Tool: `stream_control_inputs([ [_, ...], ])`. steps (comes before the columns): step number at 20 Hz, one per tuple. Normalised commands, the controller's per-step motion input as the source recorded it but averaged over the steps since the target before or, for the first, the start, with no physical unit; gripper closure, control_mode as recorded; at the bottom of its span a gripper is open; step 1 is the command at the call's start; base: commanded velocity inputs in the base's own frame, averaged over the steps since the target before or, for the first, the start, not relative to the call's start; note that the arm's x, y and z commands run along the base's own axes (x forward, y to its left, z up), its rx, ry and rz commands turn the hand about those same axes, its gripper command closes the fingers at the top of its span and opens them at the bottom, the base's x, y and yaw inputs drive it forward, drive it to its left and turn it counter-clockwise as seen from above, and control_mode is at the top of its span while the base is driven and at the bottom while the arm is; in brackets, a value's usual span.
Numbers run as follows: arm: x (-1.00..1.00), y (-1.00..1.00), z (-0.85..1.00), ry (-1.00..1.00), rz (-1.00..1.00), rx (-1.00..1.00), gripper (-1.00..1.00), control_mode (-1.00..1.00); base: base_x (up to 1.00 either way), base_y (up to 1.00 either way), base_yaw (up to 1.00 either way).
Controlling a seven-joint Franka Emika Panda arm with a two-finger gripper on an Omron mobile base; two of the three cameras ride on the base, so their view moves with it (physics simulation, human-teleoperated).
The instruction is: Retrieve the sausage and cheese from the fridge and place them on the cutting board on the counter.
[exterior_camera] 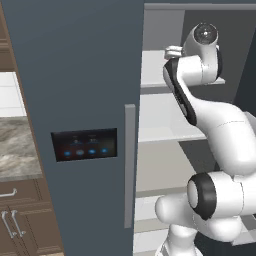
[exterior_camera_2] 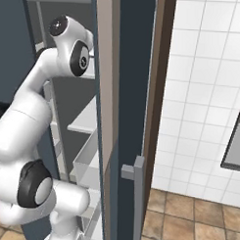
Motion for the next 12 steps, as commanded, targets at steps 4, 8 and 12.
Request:
stream_control_inputs([
  [4,0.52,-0.05,-0.01,0.08,-0.03,0.02,-1.00,-1.00,0.00,0.00,0.00],
  [8,0.51,-0.01,-0.19,0.09,-0.05,0.00,-1.00,-1.00,0.00,0.00,0.00],
  [12,0.50,-0.04,-0.18,0.06,-0.05,0.00,-1.00,-1.00,0.00,0.00,0.00],
])
